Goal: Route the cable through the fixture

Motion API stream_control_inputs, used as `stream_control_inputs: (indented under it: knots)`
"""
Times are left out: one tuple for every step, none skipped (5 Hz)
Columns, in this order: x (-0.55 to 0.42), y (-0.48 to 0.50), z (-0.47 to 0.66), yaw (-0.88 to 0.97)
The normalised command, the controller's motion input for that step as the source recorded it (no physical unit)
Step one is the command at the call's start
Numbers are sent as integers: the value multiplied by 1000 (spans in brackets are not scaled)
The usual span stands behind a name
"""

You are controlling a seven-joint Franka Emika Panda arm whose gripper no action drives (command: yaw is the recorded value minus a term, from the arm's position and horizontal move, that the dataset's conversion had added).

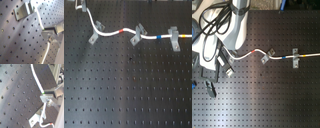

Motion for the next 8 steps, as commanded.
stream_control_inputs:
  knots:
    - [322,89,-235,100]
    - [336,43,-222,129]
    - [-72,-368,-2,-203]
    - [-109,-505,-1,-411]
    - [-75,-84,51,-183]
    - [-12,1,215,-200]
    - [-83,189,363,-43]
    - [-101,321,436,0]
